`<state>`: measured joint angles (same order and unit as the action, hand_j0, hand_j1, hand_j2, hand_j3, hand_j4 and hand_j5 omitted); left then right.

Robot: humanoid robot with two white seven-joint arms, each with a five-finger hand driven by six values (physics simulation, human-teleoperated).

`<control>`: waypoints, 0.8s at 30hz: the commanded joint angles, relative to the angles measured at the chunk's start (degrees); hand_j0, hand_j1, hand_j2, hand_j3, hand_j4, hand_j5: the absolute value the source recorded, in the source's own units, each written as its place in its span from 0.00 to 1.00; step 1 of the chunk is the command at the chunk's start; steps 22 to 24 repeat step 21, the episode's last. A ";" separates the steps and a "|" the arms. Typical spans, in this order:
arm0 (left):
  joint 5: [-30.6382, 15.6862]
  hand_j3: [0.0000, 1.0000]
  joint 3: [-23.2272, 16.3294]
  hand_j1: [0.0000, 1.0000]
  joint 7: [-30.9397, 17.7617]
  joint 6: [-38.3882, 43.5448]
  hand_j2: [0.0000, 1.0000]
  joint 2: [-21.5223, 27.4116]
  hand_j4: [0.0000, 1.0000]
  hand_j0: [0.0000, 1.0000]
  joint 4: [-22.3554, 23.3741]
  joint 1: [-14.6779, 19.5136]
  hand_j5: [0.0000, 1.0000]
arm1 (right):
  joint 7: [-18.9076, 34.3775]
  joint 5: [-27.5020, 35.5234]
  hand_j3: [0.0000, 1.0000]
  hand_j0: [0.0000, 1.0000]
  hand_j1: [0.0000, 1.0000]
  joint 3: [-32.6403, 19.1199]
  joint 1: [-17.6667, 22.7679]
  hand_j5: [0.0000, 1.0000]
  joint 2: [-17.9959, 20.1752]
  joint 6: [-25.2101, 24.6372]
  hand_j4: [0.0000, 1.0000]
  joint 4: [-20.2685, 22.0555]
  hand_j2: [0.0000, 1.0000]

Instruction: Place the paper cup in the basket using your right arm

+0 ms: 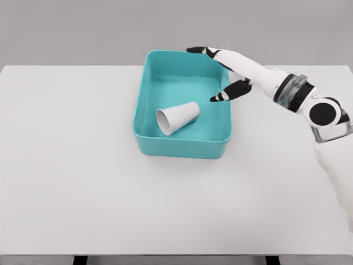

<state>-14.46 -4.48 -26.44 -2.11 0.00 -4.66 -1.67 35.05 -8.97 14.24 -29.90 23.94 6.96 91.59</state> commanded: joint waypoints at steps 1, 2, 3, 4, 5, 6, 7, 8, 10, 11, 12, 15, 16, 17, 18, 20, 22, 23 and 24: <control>-0.04 1.00 0.00 1.00 -0.02 0.00 1.00 0.00 1.00 1.00 0.00 0.00 1.00 | -0.05 9.50 1.00 1.00 1.00 -10.71 0.62 1.00 4.80 1.74 1.00 0.61 1.00; -0.04 1.00 0.00 1.00 -0.02 0.00 1.00 0.00 1.00 1.00 0.00 0.00 1.00 | -0.05 9.50 1.00 1.00 1.00 -13.96 3.78 1.00 5.41 1.74 1.00 0.87 1.00; -0.04 1.00 0.00 1.00 -0.02 0.00 1.00 0.00 1.00 1.00 0.00 0.00 1.00 | -0.05 9.33 1.00 1.00 1.00 -16.52 6.95 1.00 6.64 2.09 1.00 0.87 1.00; -0.04 1.00 0.00 1.00 -0.02 0.00 1.00 0.00 1.00 1.00 0.00 0.00 1.00 | -0.05 9.50 1.00 1.00 1.00 -19.50 10.29 1.00 7.70 3.84 1.00 0.87 1.00; -0.04 1.00 0.00 1.00 -0.02 0.00 1.00 0.00 1.00 1.00 0.00 0.00 1.00 | -0.05 9.50 1.00 1.00 1.00 -21.88 13.54 1.00 7.70 4.99 1.00 0.87 1.00; -0.04 1.00 0.00 1.00 -0.02 0.00 1.00 0.00 1.00 1.00 0.00 0.00 1.00 | -0.05 9.41 1.00 1.00 1.00 -21.88 14.07 1.00 7.88 4.99 1.00 0.79 1.00; -0.04 1.00 -0.09 1.00 -0.02 0.00 1.00 0.00 1.00 1.00 0.00 0.00 1.00 | -0.05 8.97 1.00 1.00 1.00 -21.80 14.78 1.00 7.88 5.08 1.00 0.35 1.00; -0.04 1.00 0.00 1.00 -0.02 0.00 1.00 0.00 1.00 1.00 0.00 0.00 1.00 | -0.05 8.80 1.00 1.00 1.00 -21.71 15.04 1.00 7.88 5.34 1.00 0.26 1.00; -0.04 1.00 0.00 1.00 -0.02 0.00 1.00 0.00 1.00 1.00 0.00 0.00 1.00 | -0.05 8.80 1.00 1.00 1.00 -21.80 15.22 1.00 8.05 5.43 1.00 0.26 1.00; -0.04 1.00 0.00 1.00 -0.02 0.00 1.00 0.00 1.00 1.00 0.00 0.00 1.00 | -0.05 8.80 1.00 1.00 1.00 -21.80 15.31 1.00 8.49 5.52 1.00 0.08 1.00; -0.04 1.00 -0.09 1.00 -0.02 0.00 1.00 0.00 1.00 1.00 0.00 0.00 1.00 | -0.05 8.71 1.00 1.00 1.00 -21.80 15.39 1.00 8.49 5.52 1.00 -0.18 1.00; -0.04 1.00 0.00 1.00 -0.02 0.00 1.00 0.00 1.00 1.00 0.00 0.00 1.00 | -0.05 8.53 1.00 1.00 1.00 -21.71 15.13 1.00 8.32 5.96 1.00 -1.06 1.00; -0.04 1.00 0.00 1.00 -0.02 0.00 1.00 0.00 1.00 1.00 0.00 0.00 1.00 | -0.05 8.53 1.00 1.00 1.00 -21.71 15.13 1.00 8.32 5.96 1.00 -1.15 1.00; -0.04 1.00 0.00 1.00 -0.02 0.00 1.00 0.00 1.00 1.00 0.00 -0.09 1.00 | -0.05 8.53 1.00 1.00 1.00 -21.71 15.04 1.00 8.32 5.96 1.00 -1.15 1.00; -0.04 1.00 0.00 1.00 -0.02 0.00 1.00 0.00 1.00 1.00 0.00 0.00 1.00 | -0.05 8.53 1.00 1.00 1.00 -21.71 14.87 1.00 8.32 5.78 1.00 -1.15 1.00; 0.05 1.00 -0.09 1.00 -0.02 -0.08 1.00 0.00 1.00 1.00 0.00 0.00 1.00 | -0.05 8.53 1.00 1.00 1.00 -21.71 14.52 1.00 8.32 5.78 1.00 -1.15 1.00; -0.04 1.00 -0.09 1.00 -0.11 -0.17 1.00 0.00 1.00 1.00 0.00 -0.09 1.00 | -0.05 8.53 1.00 1.00 1.00 -21.71 14.43 1.00 8.32 5.78 1.00 -1.15 1.00; -0.04 1.00 -0.09 1.00 -0.11 -0.17 1.00 0.00 1.00 1.00 0.00 -0.09 1.00 | -0.05 8.53 1.00 1.00 1.00 -21.71 14.43 1.00 8.32 5.78 1.00 -1.15 1.00; -0.04 1.00 -0.09 1.00 -0.11 -0.17 1.00 0.00 1.00 1.00 0.00 -0.09 1.00 | -0.05 8.53 1.00 1.00 1.00 -21.71 14.43 1.00 8.32 5.78 1.00 -1.15 1.00</control>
